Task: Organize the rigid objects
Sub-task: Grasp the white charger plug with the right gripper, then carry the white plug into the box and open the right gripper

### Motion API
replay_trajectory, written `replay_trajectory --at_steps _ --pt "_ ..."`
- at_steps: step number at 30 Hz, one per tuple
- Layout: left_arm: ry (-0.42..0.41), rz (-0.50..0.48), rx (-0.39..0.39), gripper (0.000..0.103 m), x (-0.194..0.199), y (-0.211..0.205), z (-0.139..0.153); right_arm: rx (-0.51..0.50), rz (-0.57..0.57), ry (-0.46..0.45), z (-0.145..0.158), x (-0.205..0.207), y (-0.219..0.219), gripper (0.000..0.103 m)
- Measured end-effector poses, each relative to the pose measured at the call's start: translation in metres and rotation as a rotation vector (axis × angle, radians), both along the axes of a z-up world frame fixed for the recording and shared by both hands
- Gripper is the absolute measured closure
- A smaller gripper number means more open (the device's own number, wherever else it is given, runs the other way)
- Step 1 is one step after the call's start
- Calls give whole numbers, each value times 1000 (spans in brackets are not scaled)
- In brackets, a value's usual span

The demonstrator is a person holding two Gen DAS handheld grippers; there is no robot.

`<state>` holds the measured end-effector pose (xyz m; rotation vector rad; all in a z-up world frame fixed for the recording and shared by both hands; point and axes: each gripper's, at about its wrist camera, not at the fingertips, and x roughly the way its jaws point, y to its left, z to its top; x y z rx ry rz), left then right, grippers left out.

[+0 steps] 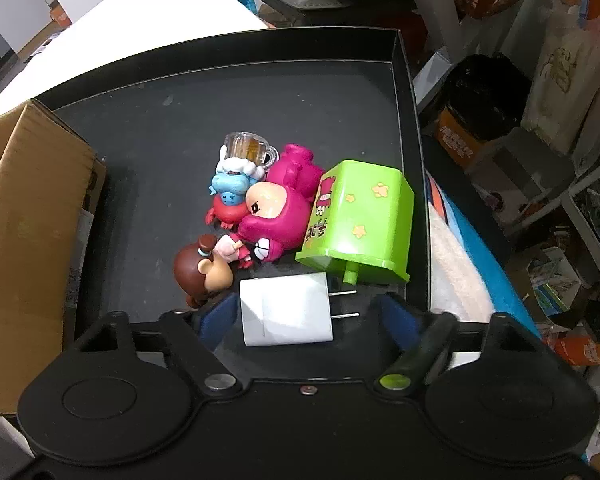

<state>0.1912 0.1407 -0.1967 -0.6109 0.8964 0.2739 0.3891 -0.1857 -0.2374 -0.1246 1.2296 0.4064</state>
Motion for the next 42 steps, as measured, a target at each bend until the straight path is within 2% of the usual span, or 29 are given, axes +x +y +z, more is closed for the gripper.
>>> replay_trajectory --at_steps 18,30,42 --pt "6 7 -1 84 1 0 -1 0 -49 17 23 -32 -4 42" --pt "2 -1 -5 84 1 0 -1 30 -38 -58 61 -47 7 42" --pt "-5 -14 -18 84 0 1 -1 23 31 -135 98 -62 42 42"
